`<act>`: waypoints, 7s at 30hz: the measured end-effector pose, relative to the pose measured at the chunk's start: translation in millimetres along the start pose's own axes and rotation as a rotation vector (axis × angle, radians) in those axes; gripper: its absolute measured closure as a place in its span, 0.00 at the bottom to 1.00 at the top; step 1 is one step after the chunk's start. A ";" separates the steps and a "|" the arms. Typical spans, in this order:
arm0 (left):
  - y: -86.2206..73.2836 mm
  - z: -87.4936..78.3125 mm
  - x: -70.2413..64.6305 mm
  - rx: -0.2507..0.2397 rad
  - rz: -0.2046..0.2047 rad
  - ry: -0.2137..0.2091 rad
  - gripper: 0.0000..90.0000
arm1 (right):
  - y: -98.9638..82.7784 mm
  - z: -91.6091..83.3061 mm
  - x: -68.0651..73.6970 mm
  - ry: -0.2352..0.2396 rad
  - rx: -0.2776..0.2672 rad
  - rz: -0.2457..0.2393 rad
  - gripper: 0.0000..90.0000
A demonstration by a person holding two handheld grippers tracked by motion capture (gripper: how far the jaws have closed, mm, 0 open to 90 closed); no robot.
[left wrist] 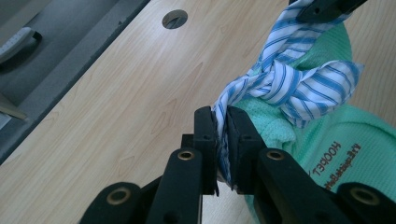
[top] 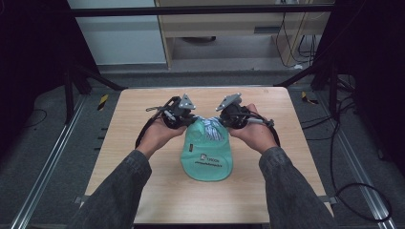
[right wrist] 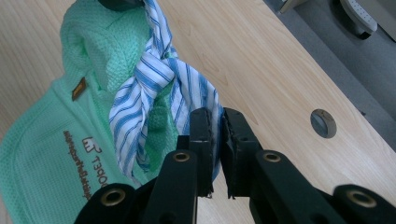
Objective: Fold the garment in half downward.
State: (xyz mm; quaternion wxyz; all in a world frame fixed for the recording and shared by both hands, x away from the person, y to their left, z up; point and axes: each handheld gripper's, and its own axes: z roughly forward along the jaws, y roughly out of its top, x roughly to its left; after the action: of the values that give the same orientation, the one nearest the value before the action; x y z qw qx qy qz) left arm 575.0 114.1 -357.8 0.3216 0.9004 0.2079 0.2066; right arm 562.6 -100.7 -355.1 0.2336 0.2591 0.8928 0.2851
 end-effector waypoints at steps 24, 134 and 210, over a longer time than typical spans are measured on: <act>-9.8 3.6 -9.9 0.003 0.024 0.020 0.91 | -6.1 6.8 8.6 -0.013 -0.005 -0.003 0.92; -95.7 15.4 -73.2 0.030 -0.042 -0.195 0.80 | -73.9 2.5 80.1 0.100 -0.036 -0.069 0.92; -131.4 7.5 -114.4 -0.022 0.041 -0.140 0.92 | -114.3 3.4 124.5 0.195 -0.017 -0.085 0.97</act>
State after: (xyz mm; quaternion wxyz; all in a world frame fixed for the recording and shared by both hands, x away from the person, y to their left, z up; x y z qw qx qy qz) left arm 452.3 145.2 -477.8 0.3408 0.9132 0.1640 0.1519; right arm 432.6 -105.6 -463.1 0.1596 0.1897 0.9190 0.3066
